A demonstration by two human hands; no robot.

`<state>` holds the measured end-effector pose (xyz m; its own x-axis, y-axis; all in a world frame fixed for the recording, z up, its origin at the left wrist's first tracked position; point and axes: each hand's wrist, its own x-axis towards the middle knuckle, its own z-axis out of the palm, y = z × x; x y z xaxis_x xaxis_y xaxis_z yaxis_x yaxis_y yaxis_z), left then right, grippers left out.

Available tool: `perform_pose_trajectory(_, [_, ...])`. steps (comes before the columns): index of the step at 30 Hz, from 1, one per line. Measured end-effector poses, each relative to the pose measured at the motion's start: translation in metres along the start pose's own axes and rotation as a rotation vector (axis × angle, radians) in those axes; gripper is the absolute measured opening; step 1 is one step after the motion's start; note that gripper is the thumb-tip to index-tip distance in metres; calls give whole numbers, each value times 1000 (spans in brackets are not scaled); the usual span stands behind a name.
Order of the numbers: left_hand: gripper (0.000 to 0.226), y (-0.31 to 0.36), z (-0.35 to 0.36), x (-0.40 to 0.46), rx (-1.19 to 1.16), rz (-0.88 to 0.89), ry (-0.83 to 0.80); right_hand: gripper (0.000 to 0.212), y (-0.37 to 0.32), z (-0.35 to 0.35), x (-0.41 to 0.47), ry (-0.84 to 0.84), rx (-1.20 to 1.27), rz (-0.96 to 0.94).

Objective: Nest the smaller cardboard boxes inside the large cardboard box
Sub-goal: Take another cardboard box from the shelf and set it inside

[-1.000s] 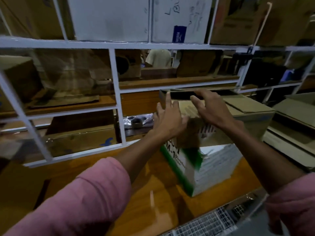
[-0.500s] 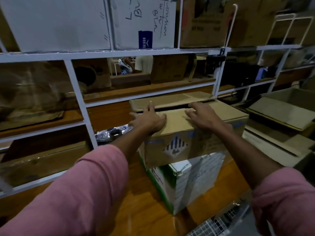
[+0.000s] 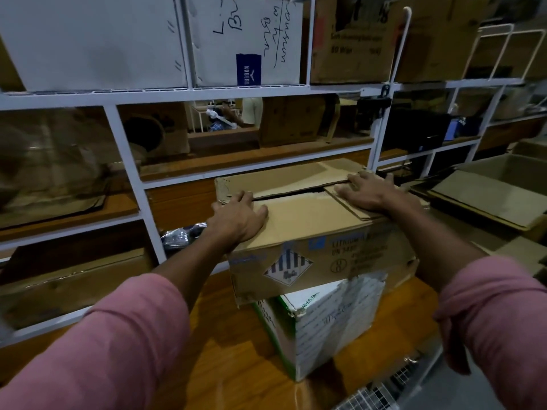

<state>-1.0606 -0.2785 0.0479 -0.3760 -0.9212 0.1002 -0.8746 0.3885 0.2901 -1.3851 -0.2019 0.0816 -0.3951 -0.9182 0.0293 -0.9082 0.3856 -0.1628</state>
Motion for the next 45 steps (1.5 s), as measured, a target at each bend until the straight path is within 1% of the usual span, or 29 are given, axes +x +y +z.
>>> perform_pose_trajectory(2, [88,-1,-1,-1,3,-10,-1,123,10,2,6,-21,16,26])
perform_pose_trajectory(5, [91,-2,-3,-3,0,-2,2,117,-1,-10,-16,-12,11,23])
perform_pose_trajectory(7, [85,-3,-5,-5,-2,2,-2,107,-5,-14,-24,0,0,12])
perform_pose_trajectory(10, [77,-6,-10,-10,-17,-15,-3,106,-6,-17,-32,14,-13,-4])
perform_pose_trajectory(12, [74,-4,-13,-14,-25,-18,-8,104,-7,-16,-36,16,-19,-9])
perform_pose_trajectory(15, [75,1,-18,-26,-46,-35,-10,93,-11,-14,-43,24,-32,-24])
perform_pose_trajectory(19, [79,-9,-30,-42,-34,-44,59,107,-20,-13,-46,81,17,-87])
perform_pose_trajectory(22, [76,-29,-48,-59,-9,-53,130,100,-43,-11,-52,107,3,-140])
perform_pose_trajectory(26, [74,-68,-83,-95,12,-71,213,107,-93,-7,-64,155,54,-228])
perform_pose_trajectory(29, [75,-109,-107,-129,40,-104,253,96,-143,-4,-89,144,59,-279])
perform_pose_trajectory(31, [77,-139,-123,-155,51,-124,272,97,-176,-3,-113,153,76,-314])
perform_pose_trajectory(34, [72,-181,-148,-198,59,-130,311,96,-224,-5,-148,184,104,-341])
perform_pose_trajectory(37, [73,-232,-180,-254,86,-156,357,90,-286,-3,-186,232,112,-405])
perform_pose_trajectory(40, [74,-285,-214,-311,85,-176,386,92,-347,-2,-226,262,130,-468])
perform_pose_trajectory(42, [75,-318,-236,-346,83,-202,394,94,-386,-1,-251,285,149,-520])
perform_pose_trajectory(45, [77,-362,-265,-393,89,-232,380,89,-442,-1,-284,307,150,-592])
